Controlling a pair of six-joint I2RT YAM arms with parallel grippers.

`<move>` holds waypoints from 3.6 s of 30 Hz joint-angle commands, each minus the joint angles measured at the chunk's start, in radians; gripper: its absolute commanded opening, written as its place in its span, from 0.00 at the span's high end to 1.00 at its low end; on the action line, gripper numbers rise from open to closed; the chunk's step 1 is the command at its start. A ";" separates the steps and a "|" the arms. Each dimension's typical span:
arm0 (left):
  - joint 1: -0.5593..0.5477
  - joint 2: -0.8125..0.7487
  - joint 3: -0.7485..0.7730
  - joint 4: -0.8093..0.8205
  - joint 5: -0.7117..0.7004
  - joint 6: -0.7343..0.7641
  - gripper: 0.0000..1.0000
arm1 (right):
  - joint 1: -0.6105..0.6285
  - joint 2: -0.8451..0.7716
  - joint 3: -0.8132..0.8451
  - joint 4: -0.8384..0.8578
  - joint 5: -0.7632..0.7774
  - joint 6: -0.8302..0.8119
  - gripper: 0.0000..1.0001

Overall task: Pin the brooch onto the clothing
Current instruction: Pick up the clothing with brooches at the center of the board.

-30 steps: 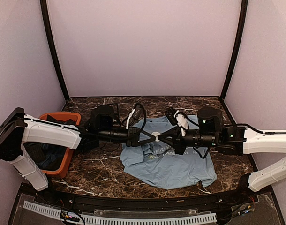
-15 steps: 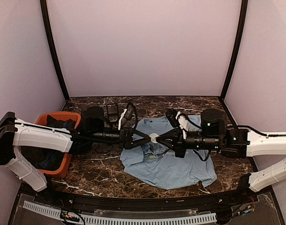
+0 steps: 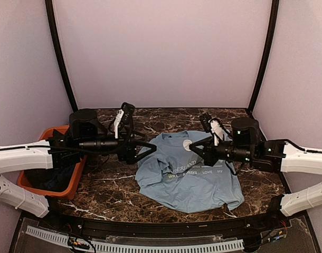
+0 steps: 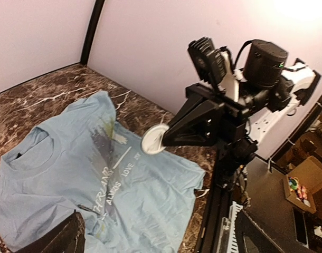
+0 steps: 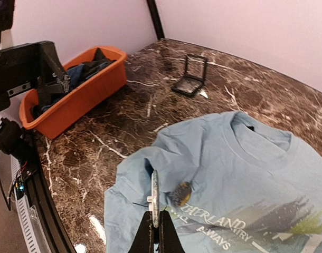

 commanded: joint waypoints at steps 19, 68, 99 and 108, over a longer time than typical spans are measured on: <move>-0.110 0.943 0.868 -0.431 -0.229 0.314 0.02 | -0.384 -0.270 -0.101 -0.481 0.334 0.383 1.00; -0.200 1.310 1.221 -0.408 -0.542 0.435 0.99 | -0.431 -0.281 -0.111 -0.573 0.326 0.580 1.00; -0.145 1.074 0.875 -0.208 -0.309 0.237 0.98 | -0.437 0.215 0.044 -0.304 -0.059 0.703 1.00; -0.131 1.059 0.835 -0.138 -0.265 0.199 0.83 | -0.439 0.245 0.062 -0.305 -0.062 0.711 1.00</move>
